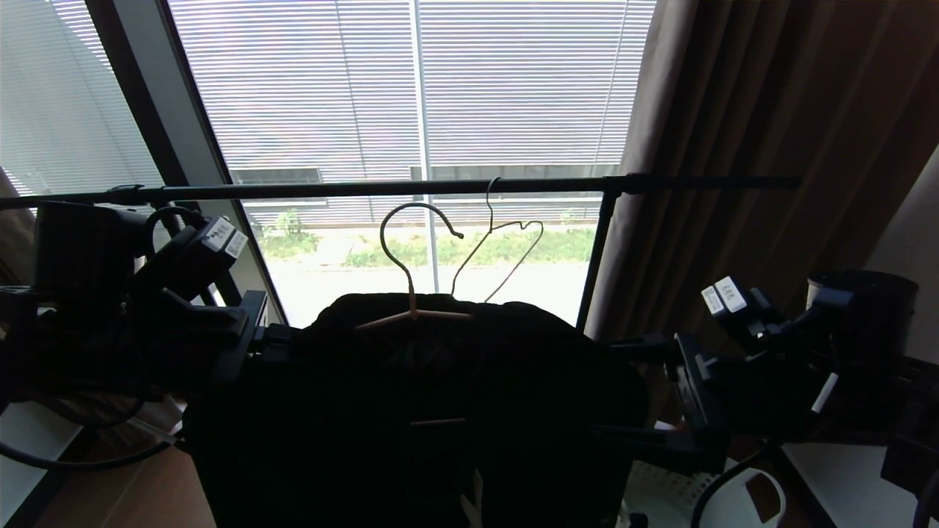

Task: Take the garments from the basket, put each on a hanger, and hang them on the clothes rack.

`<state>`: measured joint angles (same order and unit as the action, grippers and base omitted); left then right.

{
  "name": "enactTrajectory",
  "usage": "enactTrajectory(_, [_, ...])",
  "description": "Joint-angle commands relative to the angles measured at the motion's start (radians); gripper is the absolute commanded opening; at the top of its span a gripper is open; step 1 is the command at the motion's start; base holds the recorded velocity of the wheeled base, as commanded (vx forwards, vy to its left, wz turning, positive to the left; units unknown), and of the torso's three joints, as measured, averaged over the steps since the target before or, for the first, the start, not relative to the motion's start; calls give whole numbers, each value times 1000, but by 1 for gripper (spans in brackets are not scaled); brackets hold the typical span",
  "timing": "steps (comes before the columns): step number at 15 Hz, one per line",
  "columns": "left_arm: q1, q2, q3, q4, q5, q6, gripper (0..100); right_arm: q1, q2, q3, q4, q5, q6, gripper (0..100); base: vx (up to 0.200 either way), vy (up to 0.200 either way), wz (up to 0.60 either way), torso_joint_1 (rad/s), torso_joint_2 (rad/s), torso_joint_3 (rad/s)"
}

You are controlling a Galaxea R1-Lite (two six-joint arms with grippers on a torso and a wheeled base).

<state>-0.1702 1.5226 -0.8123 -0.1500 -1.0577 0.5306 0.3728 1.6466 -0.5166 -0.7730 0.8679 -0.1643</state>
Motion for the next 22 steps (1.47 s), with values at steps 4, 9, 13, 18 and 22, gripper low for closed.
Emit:
enactTrajectory(4, [12, -10, 1, 0, -1, -14, 0, -81, 71, 87, -2, 31, -83, 100, 0, 0, 0, 0, 0, 0])
enactTrajectory(9, [17, -12, -1, 0, -1, -15, 0, -138, 200, 79, -28, 128, -98, 100, 0, 0, 0, 0, 0, 0])
enactTrajectory(13, [18, -24, -1, -3, -1, -38, 0, -133, 334, 102, -236, 129, -97, 100, 0, 0, 0, 0, 0, 0])
enactTrajectory(18, [18, -28, 2, -43, -1, -77, 0, -114, 334, 99, -236, 129, -95, 0, 0, 0, 0, 0, 0, 0])
enactTrajectory(22, [40, -44, 25, -69, -1, -112, 0, -161, 292, 118, -235, 129, -92, 0, 0, 0, 0, 0, 0, 0])
